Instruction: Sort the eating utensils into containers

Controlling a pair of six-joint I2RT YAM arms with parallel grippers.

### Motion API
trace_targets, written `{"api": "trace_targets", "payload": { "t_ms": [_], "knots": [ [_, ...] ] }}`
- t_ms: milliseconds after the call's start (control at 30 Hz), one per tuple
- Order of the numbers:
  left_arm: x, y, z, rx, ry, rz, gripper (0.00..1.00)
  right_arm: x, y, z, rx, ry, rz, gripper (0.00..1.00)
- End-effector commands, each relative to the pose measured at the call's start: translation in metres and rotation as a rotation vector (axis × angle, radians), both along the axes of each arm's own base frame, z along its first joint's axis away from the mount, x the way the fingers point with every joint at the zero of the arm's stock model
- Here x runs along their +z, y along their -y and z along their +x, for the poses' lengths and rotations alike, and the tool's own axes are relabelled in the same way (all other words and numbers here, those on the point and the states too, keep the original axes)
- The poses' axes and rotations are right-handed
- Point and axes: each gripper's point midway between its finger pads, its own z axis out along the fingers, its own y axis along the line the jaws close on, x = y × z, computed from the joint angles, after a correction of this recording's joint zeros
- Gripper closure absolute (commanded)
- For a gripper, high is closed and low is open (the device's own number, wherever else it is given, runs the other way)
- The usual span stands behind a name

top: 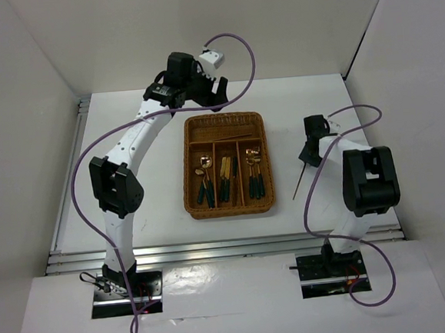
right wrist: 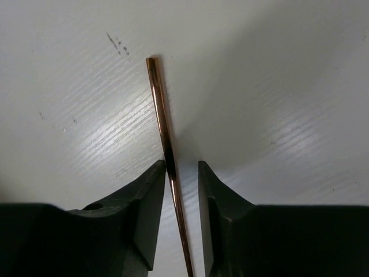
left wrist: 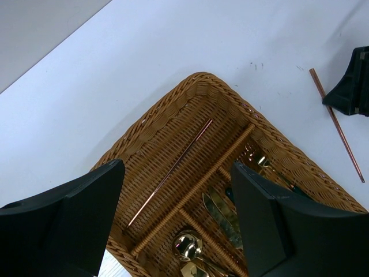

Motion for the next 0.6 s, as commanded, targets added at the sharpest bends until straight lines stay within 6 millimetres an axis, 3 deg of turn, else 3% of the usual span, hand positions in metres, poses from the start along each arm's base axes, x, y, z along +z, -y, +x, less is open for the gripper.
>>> {"api": "trace_targets", "payload": {
  "t_ms": [0, 300, 400, 567],
  "knots": [
    [0.042, -0.004, -0.011, -0.005, 0.054, -0.056, 0.12, -0.009, -0.001, 0.014, 0.012, 0.012, 0.015, 0.65],
    [0.042, -0.002, -0.016, -0.019, 0.043, -0.069, 0.10, -0.042, 0.001, 0.014, -0.001, -0.131, 0.009, 0.82],
    [0.039, 0.001, -0.019, -0.044, 0.029, -0.076, 0.10, -0.038, -0.001, 0.017, -0.005, -0.129, 0.022, 0.89],
    [0.030, 0.011, -0.028, -0.085, -0.024, -0.118, 0.08, 0.000, -0.001, 0.030, 0.004, -0.073, 0.018, 0.96]
  ]
}}
